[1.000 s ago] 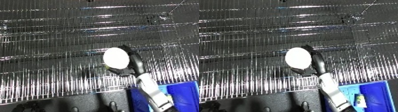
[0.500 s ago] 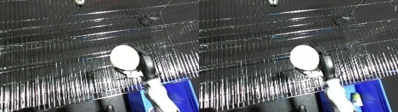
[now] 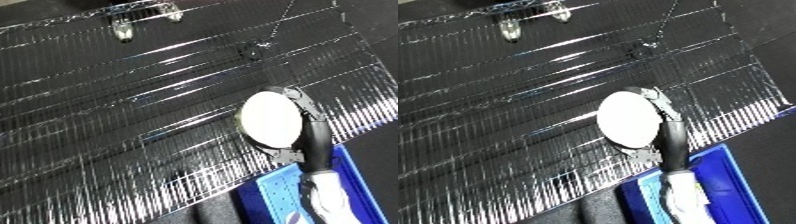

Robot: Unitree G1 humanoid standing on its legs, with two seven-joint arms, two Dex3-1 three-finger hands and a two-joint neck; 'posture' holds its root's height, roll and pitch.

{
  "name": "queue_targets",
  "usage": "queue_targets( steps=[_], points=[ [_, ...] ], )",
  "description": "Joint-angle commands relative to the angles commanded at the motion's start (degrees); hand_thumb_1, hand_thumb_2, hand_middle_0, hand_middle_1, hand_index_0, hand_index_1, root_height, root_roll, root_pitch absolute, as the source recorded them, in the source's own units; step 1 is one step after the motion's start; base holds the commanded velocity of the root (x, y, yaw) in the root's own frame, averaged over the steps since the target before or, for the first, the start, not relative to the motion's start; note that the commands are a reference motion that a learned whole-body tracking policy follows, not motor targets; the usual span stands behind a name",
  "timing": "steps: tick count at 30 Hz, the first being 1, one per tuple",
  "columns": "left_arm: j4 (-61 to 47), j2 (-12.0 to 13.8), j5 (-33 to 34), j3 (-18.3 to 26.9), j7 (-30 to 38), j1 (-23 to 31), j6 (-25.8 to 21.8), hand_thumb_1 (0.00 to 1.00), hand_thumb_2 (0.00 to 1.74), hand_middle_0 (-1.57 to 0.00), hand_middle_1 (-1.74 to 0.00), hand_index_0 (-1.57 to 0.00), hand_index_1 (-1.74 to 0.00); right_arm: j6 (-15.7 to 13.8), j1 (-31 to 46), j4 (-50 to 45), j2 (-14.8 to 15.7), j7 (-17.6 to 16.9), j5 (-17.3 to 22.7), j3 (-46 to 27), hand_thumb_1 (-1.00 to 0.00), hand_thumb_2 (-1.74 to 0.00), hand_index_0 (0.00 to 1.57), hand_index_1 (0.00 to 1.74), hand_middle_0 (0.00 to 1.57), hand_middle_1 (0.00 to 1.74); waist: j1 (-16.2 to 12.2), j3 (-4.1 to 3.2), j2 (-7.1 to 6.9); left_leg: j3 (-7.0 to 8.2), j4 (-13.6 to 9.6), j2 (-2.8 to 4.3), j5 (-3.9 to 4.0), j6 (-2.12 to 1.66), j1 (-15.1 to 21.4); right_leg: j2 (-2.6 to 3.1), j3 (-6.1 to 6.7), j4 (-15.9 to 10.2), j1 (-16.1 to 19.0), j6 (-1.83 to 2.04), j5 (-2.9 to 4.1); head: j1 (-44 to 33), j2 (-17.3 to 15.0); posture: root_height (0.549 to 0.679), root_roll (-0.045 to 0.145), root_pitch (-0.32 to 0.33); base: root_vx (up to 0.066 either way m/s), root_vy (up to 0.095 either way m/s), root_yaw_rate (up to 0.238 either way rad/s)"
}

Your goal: Pick up the object and place it into the box

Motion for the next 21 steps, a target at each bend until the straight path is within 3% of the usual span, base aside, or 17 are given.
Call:
queue_targets(
  steps=[7,17,21],
  points=[
    [-0.1,-1.1,-1.4,-0.1,-0.4,1.9,-1.3,1.0,1.74,-1.57,-1.74,-1.57,-1.74,-0.7,7.3,-0.3,-2.1,-0.7,1.1,-4.2,-0.6,-1.04,0.94,1.04,0.94,1.04,-3.5,-0.53,1.79,2.3,-2.4,0.59,0.72,-0.62,3.9,-0.23,1.41,-2.1,2.2,-0.14,-0.1,4.7,1.4,0.654,0.078,-0.046,-0.011,0.089,-0.23],
    [1.5,-3.2,-2.5,-0.3,-1.1,3.9,-4.2,1.0,1.74,-1.57,-1.74,-1.57,-1.74,-5.3,16.1,2.1,-2.3,-1.2,6.2,-10.2,-0.6,-1.04,0.94,1.04,0.94,1.04,-8.5,-0.93,4.03,4.6,-5.0,1.17,2.6,-1.4,7.6,0.12,2.89,-3.5,3.6,-0.21,-0.92,9.3,1.5,0.656,0.091,-0.052,-0.011,0.081,-0.163],
    [2.9,-4.1,-2.9,-0.6,-1.5,3.8,-5.5,1.0,1.74,-1.57,-1.74,-1.57,-1.74,-7.7,18.3,6.4,-2.2,-1.3,8.7,-11.8,-0.6,-1.04,0.94,1.04,0.94,1.04,-9.8,-1.14,4.96,5.06,-5.6,1.11,2.78,-1.57,8.5,0.15,3.33,-4.1,3.9,-0.13,-1.01,11.0,1.2,0.657,0.095,-0.052,-0.001,0.064,-0.091]
  ],
)
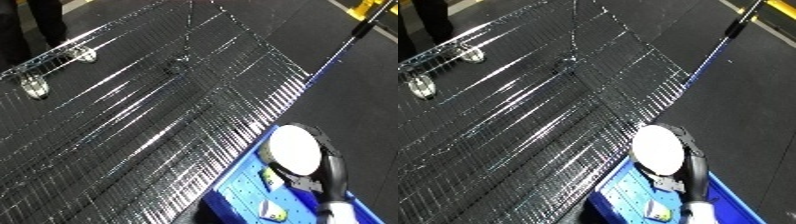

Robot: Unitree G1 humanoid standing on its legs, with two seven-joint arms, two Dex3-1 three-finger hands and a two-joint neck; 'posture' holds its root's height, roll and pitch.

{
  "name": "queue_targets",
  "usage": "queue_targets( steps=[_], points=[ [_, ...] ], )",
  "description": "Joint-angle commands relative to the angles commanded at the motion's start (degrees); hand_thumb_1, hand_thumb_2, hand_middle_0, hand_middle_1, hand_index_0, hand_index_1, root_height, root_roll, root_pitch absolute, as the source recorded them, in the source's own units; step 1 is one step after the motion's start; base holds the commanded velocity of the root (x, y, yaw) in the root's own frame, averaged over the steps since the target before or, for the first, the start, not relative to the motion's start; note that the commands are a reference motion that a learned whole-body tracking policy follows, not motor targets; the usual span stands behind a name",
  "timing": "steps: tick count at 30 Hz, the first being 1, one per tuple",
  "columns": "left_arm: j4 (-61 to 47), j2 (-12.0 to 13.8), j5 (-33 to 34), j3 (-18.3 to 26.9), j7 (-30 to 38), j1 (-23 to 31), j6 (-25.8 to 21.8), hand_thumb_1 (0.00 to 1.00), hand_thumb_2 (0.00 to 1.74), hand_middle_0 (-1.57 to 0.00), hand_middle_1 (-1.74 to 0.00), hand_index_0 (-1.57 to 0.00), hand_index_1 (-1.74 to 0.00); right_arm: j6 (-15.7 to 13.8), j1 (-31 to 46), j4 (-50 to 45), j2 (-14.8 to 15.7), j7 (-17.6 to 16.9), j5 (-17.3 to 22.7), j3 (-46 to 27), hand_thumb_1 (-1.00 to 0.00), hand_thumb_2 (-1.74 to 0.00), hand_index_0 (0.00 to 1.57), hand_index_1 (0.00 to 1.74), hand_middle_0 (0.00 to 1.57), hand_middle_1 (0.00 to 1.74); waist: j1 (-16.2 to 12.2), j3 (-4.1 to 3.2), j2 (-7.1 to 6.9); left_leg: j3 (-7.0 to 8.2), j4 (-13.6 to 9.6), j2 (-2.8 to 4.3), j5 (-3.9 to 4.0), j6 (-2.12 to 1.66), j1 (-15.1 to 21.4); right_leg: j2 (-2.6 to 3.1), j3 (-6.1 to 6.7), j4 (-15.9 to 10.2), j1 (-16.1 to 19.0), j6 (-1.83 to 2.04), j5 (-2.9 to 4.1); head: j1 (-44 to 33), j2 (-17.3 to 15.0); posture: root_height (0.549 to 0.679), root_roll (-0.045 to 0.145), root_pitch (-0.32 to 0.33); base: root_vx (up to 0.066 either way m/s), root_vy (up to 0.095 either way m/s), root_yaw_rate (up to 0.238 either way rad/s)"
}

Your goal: Pick up the object and place it into the box

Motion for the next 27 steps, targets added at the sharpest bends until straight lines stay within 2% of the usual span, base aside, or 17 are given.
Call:
queue_targets(
  steps=[1,5,10,13,18,27],
  points=[
    [0.2,-0.1,-0.1,0.0,-0.1,0.0,-0.2,1.0,1.74,-1.57,-1.74,-1.57,-1.74,-0.8,0.4,1.3,0.0,0.2,0.9,-0.3,-0.6,-1.04,0.94,1.04,0.94,1.04,-0.2,-0.04,0.21,0.07,-0.2,-0.04,0.01,-0.03,0.2,0.0,0.03,-0.2,0.1,0.03,0.01,0.5,0.0,0.657,0.096,-0.051,-0.013,0.046,-0.049],
    [1.0,-0.3,-0.6,-0.2,-0.6,0.0,-0.9,1.0,1.74,-1.57,-1.74,-1.57,-1.74,-4.0,1.8,6.5,0.2,1.6,4.9,-1.5,-0.4,-0.7,0.63,0.7,0.63,0.7,-0.9,-0.05,0.86,0.16,-0.8,-0.19,0.18,-0.21,0.7,0.0,0.05,-0.9,0.2,0.15,0.22,1.9,0.5,0.659,0.098,-0.049,-0.03,0.035,-0.026],
    [1.6,-0.3,-1.2,-0.8,-0.8,-0.1,-1.5,1.0,1.74,-1.57,-1.74,-1.57,-1.74,-6.1,2.1,11.7,-0.1,4.0,8.9,-1.7,-0.15,-0.26,0.24,0.26,0.24,0.26,-1.2,-0.23,1.28,0.06,-1.5,-0.12,0.63,-0.46,1.2,0.17,0.01,-2.1,0.7,0.17,0.54,3.9,0.1,0.66,0.099,-0.045,-0.023,0.018,-0.055],
    [1.9,-0.4,-1.5,-1.3,-0.7,-0.6,-1.6,1.0,1.74,-1.57,-1.74,-1.57,-1.74,-6.8,1.9,13.8,-0.4,5.0,10.0,-1.8,0.0,0.0,0.0,0.0,0.0,0.0,-1.3,-0.35,1.53,0.05,-1.7,-0.16,0.92,-0.65,1.3,0.22,0.01,-2.7,0.9,0.2,0.75,4.4,-0.1,0.661,0.099,-0.044,-0.013,0.006,-0.02],
    [2.2,-0.6,-1.8,-1.8,-0.2,-1.1,-1.6,1.0,1.74,-1.57,-1.74,-1.57,-1.74,-6.9,1.8,14.8,-0.6,5.5,10.5,-1.8,0.0,0.0,0.0,0.0,0.0,0.0,-1.5,-0.47,1.85,0.07,-2.3,-0.26,1.44,-0.86,1.6,0.27,0.15,-3.1,1.1,0.27,0.91,4.3,-0.8,0.662,0.099,-0.043,-0.004,0.013,-0.004],
    [2.3,-0.8,-2.3,-1.7,0.3,-1.0,-1.3,1.0,1.74,-1.57,-1.74,-1.57,-1.74,-6.1,2.4,14.6,0.0,6.1,10.4,-2.0,0.0,0.0,0.0,0.0,0.0,0.0,-1.2,-0.8,1.75,-0.29,-2.3,-0.44,1.82,-0.94,1.4,0.4,0.24,-3.0,1.2,0.16,0.96,2.9,-3.8,0.662,0.099,-0.044,0.009,0.01,0.024]
  ],
)
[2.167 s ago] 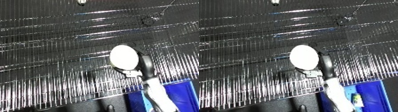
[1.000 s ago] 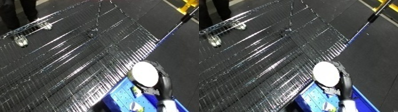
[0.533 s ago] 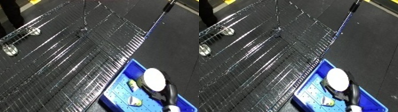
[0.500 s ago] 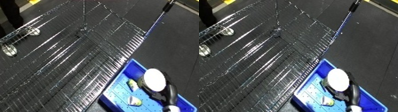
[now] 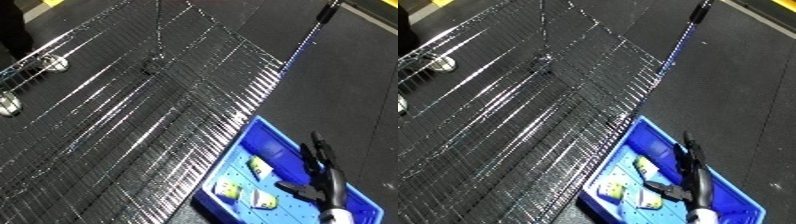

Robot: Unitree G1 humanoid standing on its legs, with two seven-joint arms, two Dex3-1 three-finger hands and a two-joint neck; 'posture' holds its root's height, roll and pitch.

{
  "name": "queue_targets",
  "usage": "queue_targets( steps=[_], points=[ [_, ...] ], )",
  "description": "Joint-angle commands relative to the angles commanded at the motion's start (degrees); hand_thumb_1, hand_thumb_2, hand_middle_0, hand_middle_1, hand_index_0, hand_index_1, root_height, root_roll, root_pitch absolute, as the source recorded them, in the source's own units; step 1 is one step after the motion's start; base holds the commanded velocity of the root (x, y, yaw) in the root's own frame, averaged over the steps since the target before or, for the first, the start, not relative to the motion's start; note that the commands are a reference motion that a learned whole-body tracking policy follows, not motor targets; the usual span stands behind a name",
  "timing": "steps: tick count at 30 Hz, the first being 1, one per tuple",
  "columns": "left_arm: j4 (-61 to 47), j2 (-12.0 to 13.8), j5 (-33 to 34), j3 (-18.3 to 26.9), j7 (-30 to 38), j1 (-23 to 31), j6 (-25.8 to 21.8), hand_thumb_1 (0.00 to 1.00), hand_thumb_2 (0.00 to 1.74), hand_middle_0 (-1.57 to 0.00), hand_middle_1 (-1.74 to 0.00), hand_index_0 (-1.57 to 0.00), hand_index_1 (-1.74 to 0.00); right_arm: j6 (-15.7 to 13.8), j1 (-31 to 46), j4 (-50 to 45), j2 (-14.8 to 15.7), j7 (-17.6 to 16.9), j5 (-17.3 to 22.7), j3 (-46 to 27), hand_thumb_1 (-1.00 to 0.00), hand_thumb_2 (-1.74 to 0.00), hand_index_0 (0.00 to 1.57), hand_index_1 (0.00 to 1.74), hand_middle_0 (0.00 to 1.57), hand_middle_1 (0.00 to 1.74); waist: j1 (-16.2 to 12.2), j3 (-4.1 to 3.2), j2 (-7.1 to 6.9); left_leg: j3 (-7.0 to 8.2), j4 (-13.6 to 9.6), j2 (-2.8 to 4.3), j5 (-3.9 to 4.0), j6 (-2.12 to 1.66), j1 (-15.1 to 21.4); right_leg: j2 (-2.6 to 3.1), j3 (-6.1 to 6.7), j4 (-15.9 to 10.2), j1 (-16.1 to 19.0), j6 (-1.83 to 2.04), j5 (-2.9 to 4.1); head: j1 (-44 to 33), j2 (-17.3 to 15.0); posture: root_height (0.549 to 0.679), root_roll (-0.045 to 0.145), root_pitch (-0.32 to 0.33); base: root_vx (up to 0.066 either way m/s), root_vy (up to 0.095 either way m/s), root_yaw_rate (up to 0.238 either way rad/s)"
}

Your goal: Pick up the object and place it into the box

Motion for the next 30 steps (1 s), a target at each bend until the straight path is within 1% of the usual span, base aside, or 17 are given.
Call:
queue_targets(
  steps=[3,5,10,13,18,22,26,30],
  points=[
    [-0.4,0.1,-0.3,-0.1,0.2,0.4,0.3,1.0,1.74,-1.57,-1.74,-1.57,-1.74,0.4,0.2,-1.3,0.2,0.6,-2.3,0.5,0.0,0.0,0.0,0.0,0.0,0.0,0.4,0.0,-0.23,-0.24,0.2,-0.06,-0.02,-0.02,-0.1,-0.09,-0.13,0.0,0.3,-0.03,-0.02,-2.1,-1.0,0.662,0.099,-0.047,0.033,0.002,0.052],
    [-0.8,0.0,-0.4,-0.2,0.5,0.6,0.4,1.0,1.74,-1.57,-1.74,-1.57,-1.74,0.7,0.3,-3.0,0.4,1.0,-4.5,1.3,0.0,0.0,0.0,0.0,0.0,0.0,0.6,0.04,-0.52,-0.41,0.2,-0.15,-0.15,0.06,-0.2,-0.09,-0.17,0.1,0.4,-0.06,-0.06,-4.0,-1.6,0.662,0.099,-0.048,0.026,0.009,0.048],
    [-2.0,-0.2,-0.3,-0.3,1.7,1.0,0.7,1.0,1.74,-1.57,-1.74,-1.57,-1.74,2.9,-0.1,-10.7,1.5,2.0,-10.9,4.7,0.0,0.0,0.0,0.0,0.0,0.0,1.6,0.34,-1.85,-1.06,0.0,-0.36,-0.15,0.46,-0.6,0.29,-0.2,0.3,0.3,-0.19,-0.09,-9.7,-2.9,0.662,0.097,-0.05,0.009,-0.008,0.065],
    [-1.9,-0.3,-0.1,-0.3,2.0,0.9,0.7,1.0,1.74,-1.57,-1.74,-1.57,-1.74,4.4,-0.8,-14.1,2.0,3.1,-13.3,6.5,0.0,0.0,0.0,0.0,0.0,0.0,2.5,0.44,-2.66,-1.56,-0.1,-0.41,-0.09,0.57,-1.0,0.46,-0.44,0.4,0.3,-0.28,-0.15,-12.1,-3.3,0.661,0.095,-0.051,-0.001,-0.036,0.086],
    [-2.0,-0.2,0.7,0.1,2.1,0.9,1.3,1.0,1.74,-1.57,-1.74,-1.57,-1.74,6.8,-2.6,-17.8,2.5,4.5,-15.7,8.6,0.0,0.0,0.0,0.0,0.0,0.0,4.5,0.48,-4.03,-2.59,-0.2,-0.45,0.25,0.56,-1.6,0.59,-1.33,0.1,0.9,-0.48,-0.02,-16.7,-3.8,0.662,0.088,-0.053,-0.001,-0.061,0.128],
    [-2.4,0.1,1.3,0.6,2.2,1.0,2.0,1.0,1.74,-1.57,-1.74,-1.57,-1.74,7.7,-3.9,-19.3,3.2,4.8,-16.6,9.7,0.0,0.0,0.0,0.0,0.0,0.0,6.1,0.46,-4.97,-3.31,0.1,-0.39,0.45,0.46,-2.1,0.64,-2.12,-0.2,1.7,-0.71,0.13,-19.9,-4.7,0.663,0.083,-0.057,0.007,-0.067,0.135],
    [-2.3,0.3,1.9,1.3,2.3,0.8,3.0,1.0,1.74,-1.57,-1.74,-1.57,-1.74,8.8,-4.8,-20.2,4.0,5.1,-17.3,10.8,0.0,0.0,0.0,0.0,0.0,0.0,7.6,0.15,-5.89,-3.99,0.5,-0.31,0.61,0.46,-2.5,0.72,-2.86,-0.2,2.6,-0.91,0.13,-22.5,-6.1,0.663,0.077,-0.065,0.036,-0.066,0.134],
    [-2.0,0.5,2.7,2.2,2.0,0.8,4.0,1.0,1.74,-1.57,-1.74,-1.57,-1.74,9.9,-5.4,-20.9,5.0,5.6,-18.0,11.5,0.0,0.0,0.0,0.0,0.0,0.0,8.9,-0.03,-6.8,-4.61,0.9,-0.19,0.64,0.5,-2.7,0.81,-3.56,0.2,3.2,-1.02,0.15,-25.3,-7.4,0.663,0.071,-0.074,0.048,-0.06,0.132]
  ],
)
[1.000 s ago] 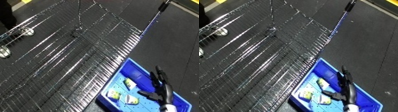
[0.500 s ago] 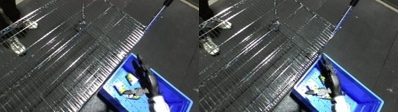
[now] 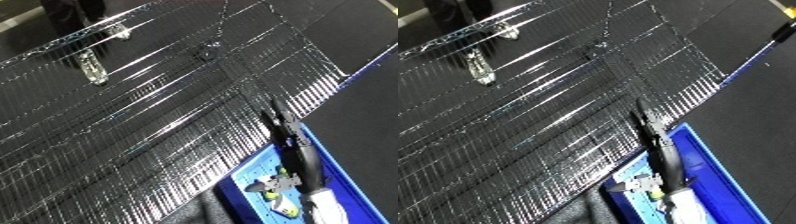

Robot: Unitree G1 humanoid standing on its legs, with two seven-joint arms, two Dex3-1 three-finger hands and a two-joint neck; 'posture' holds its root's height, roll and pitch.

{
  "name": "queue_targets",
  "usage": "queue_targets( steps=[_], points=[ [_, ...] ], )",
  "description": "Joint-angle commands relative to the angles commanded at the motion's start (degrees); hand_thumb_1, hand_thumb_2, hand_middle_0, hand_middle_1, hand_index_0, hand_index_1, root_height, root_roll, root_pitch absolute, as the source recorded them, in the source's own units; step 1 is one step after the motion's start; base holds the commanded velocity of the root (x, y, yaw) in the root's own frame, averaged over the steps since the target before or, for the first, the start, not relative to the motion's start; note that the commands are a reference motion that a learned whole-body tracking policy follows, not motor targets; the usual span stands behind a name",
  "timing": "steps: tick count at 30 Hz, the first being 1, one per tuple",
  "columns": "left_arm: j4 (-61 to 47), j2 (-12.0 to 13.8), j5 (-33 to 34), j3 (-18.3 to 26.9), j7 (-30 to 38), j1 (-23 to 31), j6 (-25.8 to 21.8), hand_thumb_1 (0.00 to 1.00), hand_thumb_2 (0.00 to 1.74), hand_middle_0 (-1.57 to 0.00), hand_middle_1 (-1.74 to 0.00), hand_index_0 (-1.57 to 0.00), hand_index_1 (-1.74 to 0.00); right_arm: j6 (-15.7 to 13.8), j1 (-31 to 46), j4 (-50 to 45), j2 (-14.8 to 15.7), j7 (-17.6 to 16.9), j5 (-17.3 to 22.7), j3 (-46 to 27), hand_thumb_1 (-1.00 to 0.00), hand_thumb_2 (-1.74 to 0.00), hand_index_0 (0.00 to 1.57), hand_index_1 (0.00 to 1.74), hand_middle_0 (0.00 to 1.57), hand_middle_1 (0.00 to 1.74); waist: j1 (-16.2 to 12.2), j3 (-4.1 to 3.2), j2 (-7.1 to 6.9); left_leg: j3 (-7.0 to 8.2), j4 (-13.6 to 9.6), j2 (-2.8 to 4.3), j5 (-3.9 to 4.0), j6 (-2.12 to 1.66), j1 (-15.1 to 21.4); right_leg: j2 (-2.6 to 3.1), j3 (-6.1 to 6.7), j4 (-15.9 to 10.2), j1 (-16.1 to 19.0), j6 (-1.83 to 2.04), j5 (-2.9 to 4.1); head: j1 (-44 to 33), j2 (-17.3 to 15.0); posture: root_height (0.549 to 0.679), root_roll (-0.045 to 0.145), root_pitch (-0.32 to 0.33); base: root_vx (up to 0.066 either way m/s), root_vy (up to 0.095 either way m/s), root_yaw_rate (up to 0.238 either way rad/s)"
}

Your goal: Pick up the object and place it into the box

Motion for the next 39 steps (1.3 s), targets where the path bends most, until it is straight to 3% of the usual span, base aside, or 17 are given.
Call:
queue_targets(
  steps=[10,23,39],
  points=[
    [0.1,0.6,1.2,1.2,-0.7,0.4,2.5,1.0,1.74,-1.57,-1.74,-1.57,-1.74,1.9,-0.4,-0.9,1.9,-0.2,-2.1,2.0,0.0,0.0,0.0,0.0,0.0,0.0,2.7,-0.28,-1.63,-1.62,1.8,-0.33,-0.55,0.4,-1.0,0.32,-1.27,1.7,1.1,-0.11,-0.39,-5.5,-3.3,0.661,0.058,-0.095,0.057,-0.048,0.123],
    [-0.5,1.5,1.6,2.0,-1.4,1.5,3.5,1.0,1.74,-1.57,-1.74,-1.57,-1.74,2.2,0.0,1.0,3.5,-1.8,-2.3,3.7,0.0,0.0,0.0,0.0,0.0,0.0,4.6,-0.15,-2.52,-2.59,2.3,-0.61,-1.0,0.83,-1.7,0.3,-2.4,2.6,1.1,0.38,-0.51,-8.5,-4.5,0.659,0.047,-0.099,0.028,-0.025,0.069],
    [-1.0,2.1,1.7,2.7,-2.3,2.7,3.8,1.0,1.74,-1.57,-1.74,-1.57,-1.74,1.8,0.8,2.8,3.7,-2.9,-3.2,4.6,0.0,0.0,0.0,0.0,0.0,0.0,4.9,-0.11,-2.77,-2.59,2.9,-0.8,-1.32,1.03,-1.9,-0.14,-2.46,3.0,1.0,0.91,-0.4,-9.4,-4.8,0.658,0.044,-0.104,0.01,-0.004,-0.006]
  ],
)
